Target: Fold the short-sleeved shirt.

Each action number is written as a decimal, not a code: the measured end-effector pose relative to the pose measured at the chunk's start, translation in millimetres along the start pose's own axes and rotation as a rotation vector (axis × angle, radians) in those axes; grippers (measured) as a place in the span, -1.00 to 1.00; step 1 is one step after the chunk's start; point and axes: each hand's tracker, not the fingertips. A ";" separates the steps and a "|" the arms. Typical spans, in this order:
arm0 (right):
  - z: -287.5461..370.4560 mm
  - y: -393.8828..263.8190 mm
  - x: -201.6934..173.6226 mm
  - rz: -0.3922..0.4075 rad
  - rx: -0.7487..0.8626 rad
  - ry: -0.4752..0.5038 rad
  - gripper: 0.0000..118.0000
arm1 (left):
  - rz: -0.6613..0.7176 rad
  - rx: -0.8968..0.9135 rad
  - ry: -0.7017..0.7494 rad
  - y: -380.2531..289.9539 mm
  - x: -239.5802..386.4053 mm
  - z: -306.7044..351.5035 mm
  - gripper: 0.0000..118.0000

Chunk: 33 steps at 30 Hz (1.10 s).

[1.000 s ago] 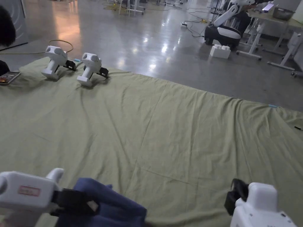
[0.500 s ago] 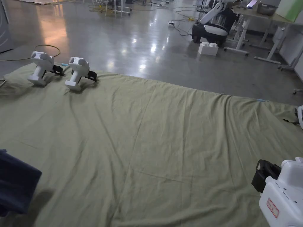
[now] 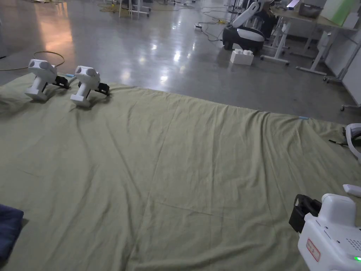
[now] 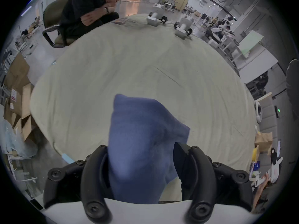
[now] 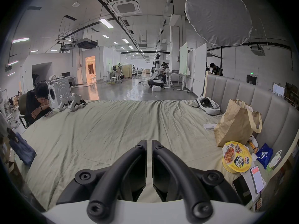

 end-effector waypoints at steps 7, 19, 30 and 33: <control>-1.7 1.5 -3.3 0.002 -0.004 0.017 -0.88 | -0.017 0.106 0.238 3.2 -11.9 24.7 0.26; -8.7 -3.8 -12.7 0.008 -0.026 0.053 -0.88 | -0.167 0.433 0.181 -69.7 78.0 46.4 0.26; -13.3 -9.8 -20.4 -0.004 -0.002 0.032 -0.88 | -0.335 0.729 -0.102 -162.6 261.9 32.4 0.26; -10.9 -7.9 -24.3 0.013 0.029 0.019 -0.88 | -0.389 0.815 -0.115 -174.0 303.4 30.5 0.26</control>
